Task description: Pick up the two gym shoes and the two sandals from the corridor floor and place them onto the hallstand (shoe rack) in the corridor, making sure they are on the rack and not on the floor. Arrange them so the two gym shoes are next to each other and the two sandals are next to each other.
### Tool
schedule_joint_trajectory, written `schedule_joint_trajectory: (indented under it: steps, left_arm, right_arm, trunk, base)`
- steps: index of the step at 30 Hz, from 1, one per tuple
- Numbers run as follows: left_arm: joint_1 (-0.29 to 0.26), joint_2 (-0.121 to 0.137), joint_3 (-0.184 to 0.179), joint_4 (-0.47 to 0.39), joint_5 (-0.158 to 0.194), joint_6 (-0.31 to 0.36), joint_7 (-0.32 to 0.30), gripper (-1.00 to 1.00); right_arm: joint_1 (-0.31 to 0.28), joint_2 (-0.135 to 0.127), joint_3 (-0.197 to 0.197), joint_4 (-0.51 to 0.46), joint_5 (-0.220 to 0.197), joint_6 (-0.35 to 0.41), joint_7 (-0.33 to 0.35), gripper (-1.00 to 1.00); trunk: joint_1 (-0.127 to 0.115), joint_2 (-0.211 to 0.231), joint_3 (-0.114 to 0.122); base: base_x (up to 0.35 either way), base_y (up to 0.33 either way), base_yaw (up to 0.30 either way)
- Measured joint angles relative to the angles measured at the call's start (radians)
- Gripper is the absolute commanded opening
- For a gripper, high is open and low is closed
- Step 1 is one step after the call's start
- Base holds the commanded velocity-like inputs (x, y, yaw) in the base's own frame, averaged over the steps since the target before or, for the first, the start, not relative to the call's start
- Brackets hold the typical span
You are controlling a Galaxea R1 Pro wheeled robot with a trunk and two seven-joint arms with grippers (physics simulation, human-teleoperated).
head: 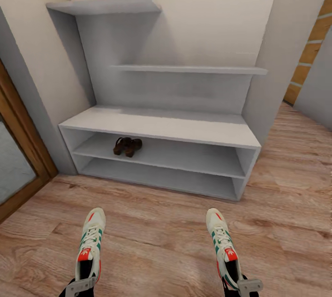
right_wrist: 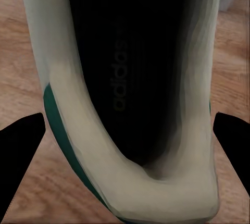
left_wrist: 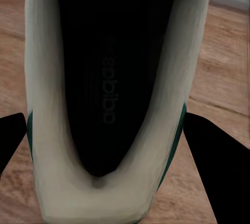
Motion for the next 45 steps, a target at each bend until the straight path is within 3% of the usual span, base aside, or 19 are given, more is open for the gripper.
schedule_joint_trajectory:
  steps: [8,29,45]
  left_arm:
    - [-0.001,0.000,0.000,0.000,-0.001,0.000,0.000,-1.00]
    - [0.000,0.000,-0.001,0.001,-0.004,-0.001,0.000,-1.00]
    - [-0.001,0.000,-0.002,0.001,-0.004,-0.001,0.000,-1.00]
  right_arm:
    - [0.000,0.000,0.000,0.000,0.000,0.000,0.000,-1.00]
    - [0.000,0.000,0.001,0.000,0.000,0.000,0.000,-1.00]
    - [0.000,0.004,0.002,0.000,0.005,0.001,0.003,-1.00]
  trunk:
    - [0.000,0.000,0.000]
    - [0.000,0.000,0.000]
    - [0.000,0.000,0.000]
  base:
    - [0.000,0.201,-0.262]
    - [0.000,0.006,-0.261]
    - [0.000,0.000,-0.025]
